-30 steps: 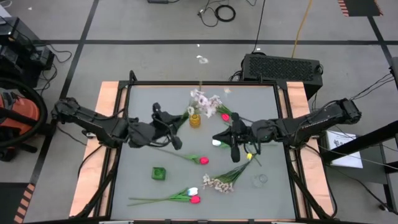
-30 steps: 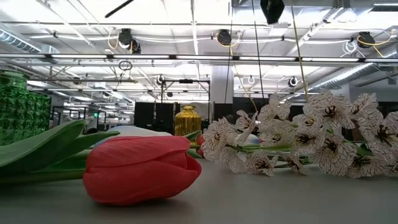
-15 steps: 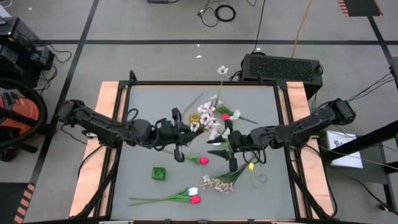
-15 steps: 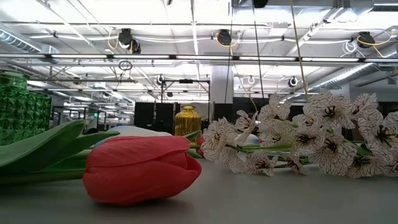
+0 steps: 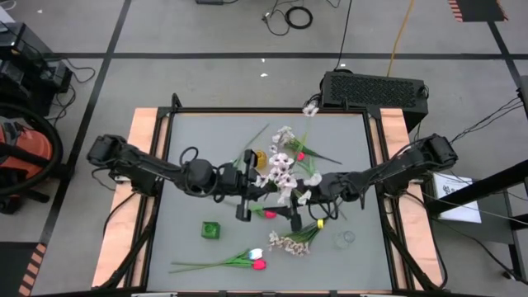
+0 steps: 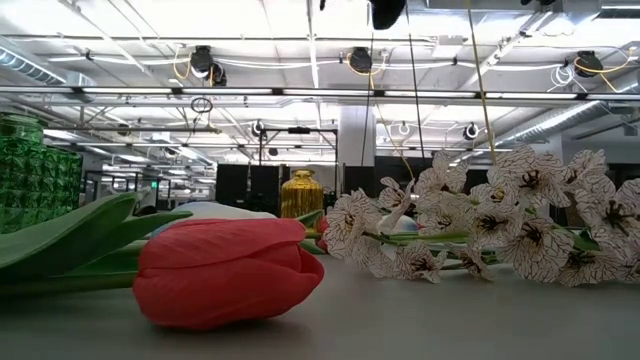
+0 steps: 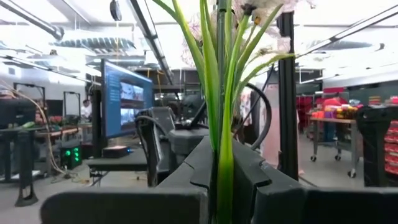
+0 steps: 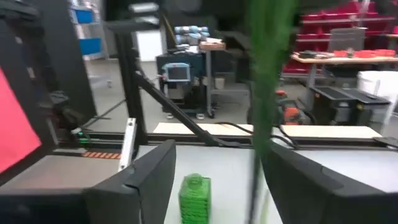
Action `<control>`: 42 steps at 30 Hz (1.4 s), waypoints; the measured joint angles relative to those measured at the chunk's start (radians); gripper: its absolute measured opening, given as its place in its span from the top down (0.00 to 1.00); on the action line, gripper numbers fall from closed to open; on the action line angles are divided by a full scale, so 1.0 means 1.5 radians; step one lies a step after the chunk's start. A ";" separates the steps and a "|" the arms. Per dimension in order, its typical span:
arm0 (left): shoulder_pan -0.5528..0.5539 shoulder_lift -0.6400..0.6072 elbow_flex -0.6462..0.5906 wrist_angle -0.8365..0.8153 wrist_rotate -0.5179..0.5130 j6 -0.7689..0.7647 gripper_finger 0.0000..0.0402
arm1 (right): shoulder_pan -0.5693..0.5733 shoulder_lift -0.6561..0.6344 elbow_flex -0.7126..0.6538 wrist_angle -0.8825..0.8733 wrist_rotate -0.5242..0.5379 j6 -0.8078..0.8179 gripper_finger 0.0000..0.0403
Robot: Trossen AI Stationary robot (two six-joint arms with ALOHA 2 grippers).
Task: Sort flowers into vase by color
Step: Put the middle left white flowers into the yellow vase
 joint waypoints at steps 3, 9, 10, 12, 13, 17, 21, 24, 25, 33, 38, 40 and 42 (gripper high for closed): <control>0.008 0.012 0.000 0.014 0.003 -0.001 0.93 | -0.007 0.002 0.000 0.006 -0.011 0.003 0.50; 0.010 0.013 0.000 0.009 0.003 -0.005 0.93 | -0.015 -0.002 0.000 -0.033 -0.009 0.005 0.77; 0.010 0.013 0.000 0.007 0.003 -0.005 0.93 | -0.017 -0.005 0.000 -0.049 -0.009 0.005 0.83; 0.009 0.014 0.000 0.003 0.003 -0.005 0.93 | -0.021 -0.012 0.000 -0.077 -0.010 0.005 0.94; 0.009 0.014 0.000 0.000 0.003 -0.005 0.93 | -0.024 -0.019 0.000 -0.092 -0.009 0.005 0.97; 0.009 0.013 0.001 -0.014 -0.018 -0.004 0.92 | -0.031 -0.044 0.000 -0.149 -0.008 0.015 0.97; 0.010 0.006 0.001 -0.045 -0.026 -0.005 0.85 | -0.031 -0.073 0.000 -0.210 -0.007 0.030 0.99; 0.010 -0.006 0.001 -0.090 -0.032 -0.005 0.73 | -0.030 -0.095 0.000 -0.249 -0.005 0.045 0.99; 0.010 -0.011 0.001 -0.111 -0.038 -0.005 0.68 | -0.030 -0.101 0.000 -0.256 -0.004 0.049 0.99; 0.015 -0.048 0.001 -0.236 -0.092 -0.040 0.30 | -0.029 -0.129 0.000 -0.310 0.080 0.089 0.99; 0.014 -0.051 0.001 -0.231 -0.100 -0.039 0.19 | -0.028 -0.129 0.000 -0.332 0.077 0.121 0.99; 0.018 -0.050 0.001 -0.231 -0.156 -0.026 0.18 | -0.029 -0.129 0.000 -0.338 0.078 0.123 0.99; 0.023 -0.050 0.001 -0.226 -0.226 0.009 0.18 | -0.030 -0.129 0.000 -0.339 0.080 0.124 0.99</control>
